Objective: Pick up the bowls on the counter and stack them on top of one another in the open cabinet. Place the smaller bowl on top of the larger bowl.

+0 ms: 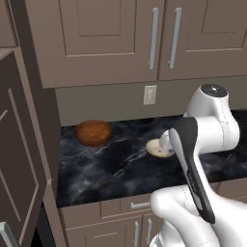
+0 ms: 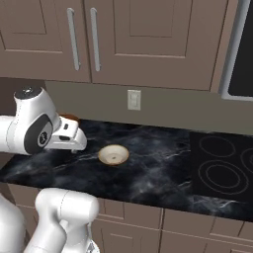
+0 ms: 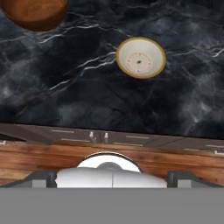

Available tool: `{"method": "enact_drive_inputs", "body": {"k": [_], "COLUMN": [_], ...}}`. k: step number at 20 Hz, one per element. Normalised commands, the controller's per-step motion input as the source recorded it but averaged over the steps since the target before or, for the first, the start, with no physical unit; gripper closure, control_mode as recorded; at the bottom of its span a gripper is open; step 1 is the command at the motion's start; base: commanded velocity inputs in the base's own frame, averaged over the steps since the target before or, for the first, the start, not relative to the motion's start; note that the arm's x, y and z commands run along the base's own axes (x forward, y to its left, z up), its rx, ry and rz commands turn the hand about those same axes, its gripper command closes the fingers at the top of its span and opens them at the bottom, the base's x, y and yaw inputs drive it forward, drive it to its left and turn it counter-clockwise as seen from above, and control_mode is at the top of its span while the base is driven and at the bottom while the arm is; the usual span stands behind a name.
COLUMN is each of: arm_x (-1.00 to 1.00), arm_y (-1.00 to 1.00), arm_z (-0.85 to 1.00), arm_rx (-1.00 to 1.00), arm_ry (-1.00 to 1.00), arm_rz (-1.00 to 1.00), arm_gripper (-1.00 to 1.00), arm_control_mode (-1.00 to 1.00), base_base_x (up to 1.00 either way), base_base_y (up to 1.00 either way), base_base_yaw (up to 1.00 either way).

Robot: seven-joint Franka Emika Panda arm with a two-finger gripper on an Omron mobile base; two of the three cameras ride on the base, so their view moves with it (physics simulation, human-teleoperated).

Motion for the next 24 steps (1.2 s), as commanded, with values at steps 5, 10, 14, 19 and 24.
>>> {"method": "enact_drive_inputs", "body": {"k": [5,10,14,19,24], "arm_x": [0.42,0.46,0.49,0.41,0.36], "arm_y": [-0.02,-0.07,-0.04,-0.01,0.00], "arm_z": [-0.23,-0.26,-0.29,-0.34,-0.40], "arm_rx": [-0.02,-0.01,-0.02,-0.01,-0.02], "arm_ry": [0.01,0.01,0.01,0.00,0.00], "arm_rz": [0.00,0.00,0.00,0.00,0.00], "arm_gripper": [-1.00,-1.00,-1.00,-1.00,-1.00], "arm_control_mode": [-1.00,-1.00,-1.00,-1.00,-1.00], "base_base_x": [0.00,0.00,0.00,0.00,0.00], "base_base_y": [0.00,0.00,0.00,0.00,0.00], "base_base_yaw": [0.00,0.00,0.00,0.00,0.00]}}
